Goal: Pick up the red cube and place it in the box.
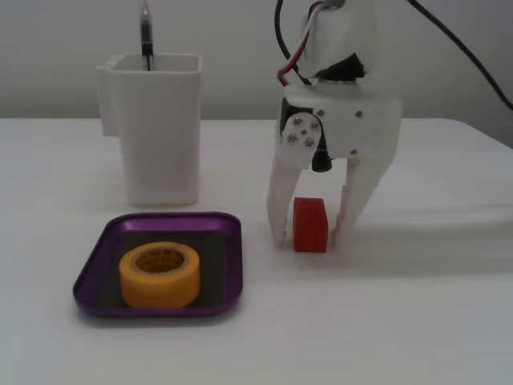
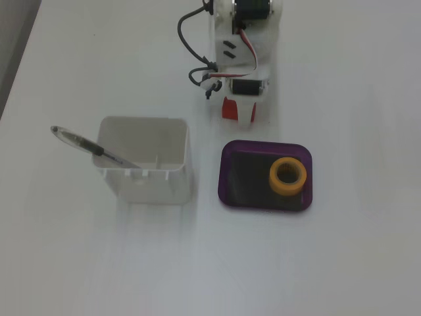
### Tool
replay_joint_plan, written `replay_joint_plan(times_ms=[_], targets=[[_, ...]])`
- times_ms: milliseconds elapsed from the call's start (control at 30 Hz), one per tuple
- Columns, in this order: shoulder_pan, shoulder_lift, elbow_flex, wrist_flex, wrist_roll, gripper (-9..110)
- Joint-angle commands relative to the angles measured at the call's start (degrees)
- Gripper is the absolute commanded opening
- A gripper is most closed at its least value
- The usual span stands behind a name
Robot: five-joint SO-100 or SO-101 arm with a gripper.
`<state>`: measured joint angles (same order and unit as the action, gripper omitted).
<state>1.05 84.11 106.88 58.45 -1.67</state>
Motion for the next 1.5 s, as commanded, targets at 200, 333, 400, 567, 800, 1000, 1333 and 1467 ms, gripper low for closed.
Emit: replay_joint_plan(times_ms=[200,333,400,567,800,1000,1333,1467], targets=[[-1.32,12.22,-3.34,6.33,0.44,-1],[-5.98,21.71,-10.46,10.72,-0.09,-1],[-8.44,23.29,-14.77,11.95,-0.09,-1],[-10.28,19.69,-18.9,9.67,-0.09,-1],[-6.77,4.83,-23.2,2.64,0.09,-1],[-3.96,-5.54,-33.66,2.55,0.0,-1],[-2.46,-16.79,-42.54,3.08,0.0,-1],[-2.46,-18.63,-42.54,2.81,-0.09,0]])
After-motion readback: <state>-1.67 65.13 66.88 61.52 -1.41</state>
